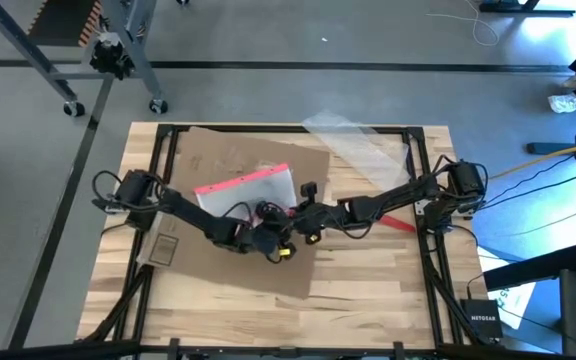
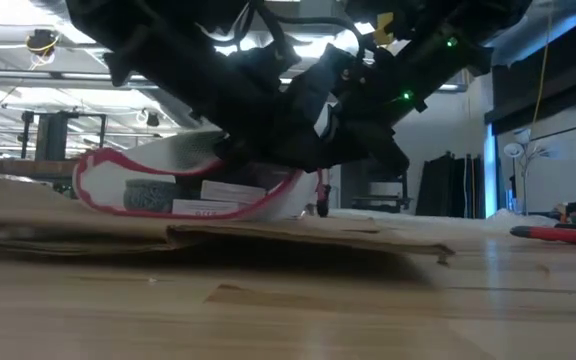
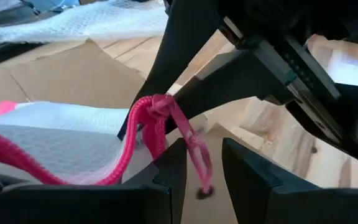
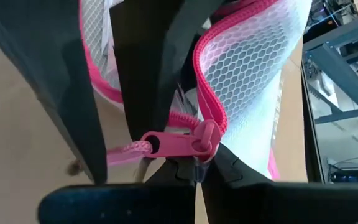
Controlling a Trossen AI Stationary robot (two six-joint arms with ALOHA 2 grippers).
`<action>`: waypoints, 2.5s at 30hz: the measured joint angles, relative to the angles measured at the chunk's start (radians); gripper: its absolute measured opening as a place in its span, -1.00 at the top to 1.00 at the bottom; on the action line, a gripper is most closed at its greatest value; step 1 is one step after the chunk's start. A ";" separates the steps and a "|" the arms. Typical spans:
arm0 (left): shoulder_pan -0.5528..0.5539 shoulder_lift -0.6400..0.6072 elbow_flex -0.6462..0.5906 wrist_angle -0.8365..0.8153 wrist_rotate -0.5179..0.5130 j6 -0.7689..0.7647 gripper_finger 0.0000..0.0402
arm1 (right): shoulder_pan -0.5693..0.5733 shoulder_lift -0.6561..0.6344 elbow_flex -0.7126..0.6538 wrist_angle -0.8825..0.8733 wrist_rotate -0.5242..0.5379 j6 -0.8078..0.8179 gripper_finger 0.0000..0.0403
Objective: Unpack boxes
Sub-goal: Close the white pouch
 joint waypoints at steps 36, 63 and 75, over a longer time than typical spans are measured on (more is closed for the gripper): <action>-0.023 -0.215 -0.003 -0.154 0.063 -0.278 1.00 | 0.004 -0.003 0.004 0.020 0.012 0.012 1.00; -0.017 -0.259 0.039 -0.244 0.070 -0.351 1.00 | 0.000 0.001 -0.002 0.046 0.012 0.026 1.00; -0.105 -0.448 0.046 -0.716 0.027 -0.485 0.99 | 0.000 0.011 -0.003 -0.065 0.026 0.025 1.00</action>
